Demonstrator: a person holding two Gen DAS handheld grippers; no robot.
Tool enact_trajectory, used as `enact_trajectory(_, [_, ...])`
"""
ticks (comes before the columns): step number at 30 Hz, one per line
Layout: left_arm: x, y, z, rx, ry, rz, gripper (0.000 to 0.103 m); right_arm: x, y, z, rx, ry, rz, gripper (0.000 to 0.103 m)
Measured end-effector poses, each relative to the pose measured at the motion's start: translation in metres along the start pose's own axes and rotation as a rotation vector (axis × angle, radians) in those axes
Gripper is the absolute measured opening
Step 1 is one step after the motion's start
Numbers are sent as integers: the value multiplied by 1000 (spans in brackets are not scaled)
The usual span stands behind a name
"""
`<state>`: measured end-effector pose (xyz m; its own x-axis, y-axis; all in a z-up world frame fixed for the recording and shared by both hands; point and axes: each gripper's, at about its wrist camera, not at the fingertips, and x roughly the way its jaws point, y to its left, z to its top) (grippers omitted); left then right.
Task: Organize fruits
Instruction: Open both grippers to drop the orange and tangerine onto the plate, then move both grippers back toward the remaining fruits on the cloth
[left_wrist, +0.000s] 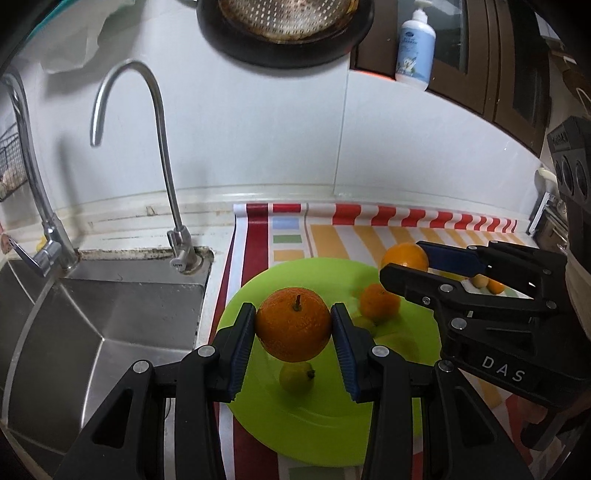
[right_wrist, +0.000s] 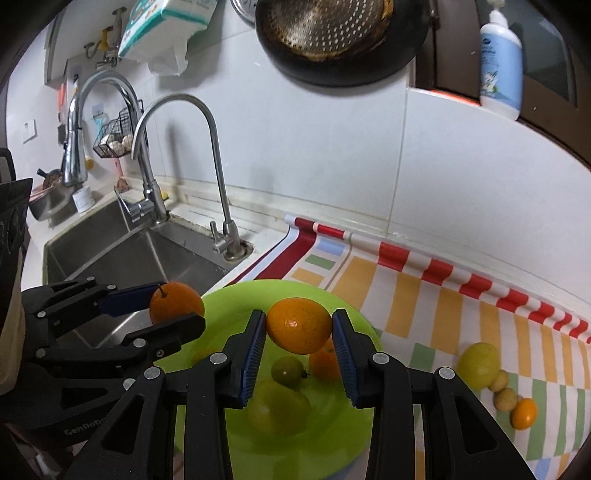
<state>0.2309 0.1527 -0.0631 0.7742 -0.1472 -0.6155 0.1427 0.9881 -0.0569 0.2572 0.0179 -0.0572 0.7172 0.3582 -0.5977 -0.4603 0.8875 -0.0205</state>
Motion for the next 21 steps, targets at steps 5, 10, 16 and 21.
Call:
enact_trajectory(5, [15,5,-2,-4,28,-22,41,18,1,1,-4,29,1,38])
enact_trajectory(10, [25,5,-4,0,50,-32,41,28,0,1,0,45,7,38])
enact_trajectory(16, [21,8,-3,-3,37,-6,49,28,-3,2,16,40,5,48])
enact_trajectory(21, [8,8,-4,-8,19,21,52,14,-5,-3,28,23,-25,48])
